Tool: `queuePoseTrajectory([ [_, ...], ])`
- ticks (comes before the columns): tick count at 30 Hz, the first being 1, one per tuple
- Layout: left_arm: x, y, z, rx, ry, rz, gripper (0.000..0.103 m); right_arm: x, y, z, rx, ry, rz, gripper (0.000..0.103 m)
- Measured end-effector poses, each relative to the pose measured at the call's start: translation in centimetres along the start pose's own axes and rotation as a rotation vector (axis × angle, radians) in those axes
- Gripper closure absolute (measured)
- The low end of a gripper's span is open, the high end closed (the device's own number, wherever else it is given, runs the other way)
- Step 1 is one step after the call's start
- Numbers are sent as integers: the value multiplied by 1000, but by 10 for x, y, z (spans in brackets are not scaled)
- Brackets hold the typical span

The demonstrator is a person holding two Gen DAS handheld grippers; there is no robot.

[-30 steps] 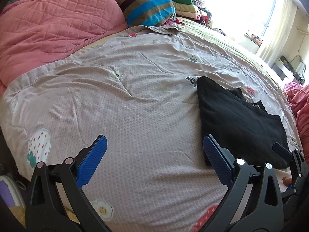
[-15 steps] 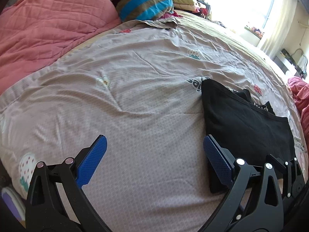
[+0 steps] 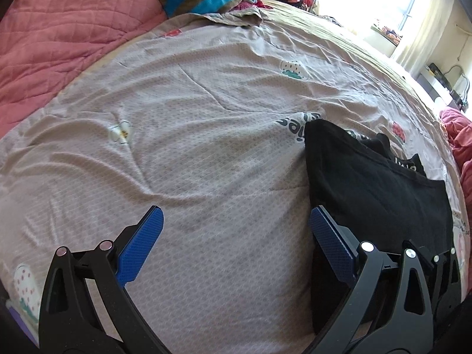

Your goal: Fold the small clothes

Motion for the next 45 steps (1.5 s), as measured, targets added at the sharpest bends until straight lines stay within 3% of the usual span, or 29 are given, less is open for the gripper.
queuePoseTrajectory([
  [5,-14,-9,9,29,11,-41,10,-6,-3,9,-29,5,-45,4],
  [10,-23,-15,17,52,41,-88,10,-14,17,14,-125,2,-82,7],
  [15,-35,-18,23,79,69,-144,10,-16,30,13,-178,1,-31,42],
  [17,-41,-20,23,98,83,-177,10,-14,31,12,-181,-1,5,64],
  [20,-49,-25,23,126,101,-216,10,-13,34,13,-195,-2,12,81],
  [28,-75,-34,19,188,112,-291,10,-21,45,13,-239,-57,38,87],
  [39,-101,-29,20,169,71,-313,11,-25,61,7,-285,-108,44,89],
  [43,-107,-27,20,163,60,-319,21,-28,64,5,-294,-125,38,90],
  [45,-111,-25,19,161,50,-325,37,-29,66,4,-296,-136,39,90],
])
Point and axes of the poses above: each gripper's, at about its wrist camera, not at the fingertips, and y roughly against the way its jaws point, x to its left, z to its top, the point moved 10 cm from there along -y, roughly the way its jaws point, and after that the axes turned 9 degrees about z, right-handed, at the moved point
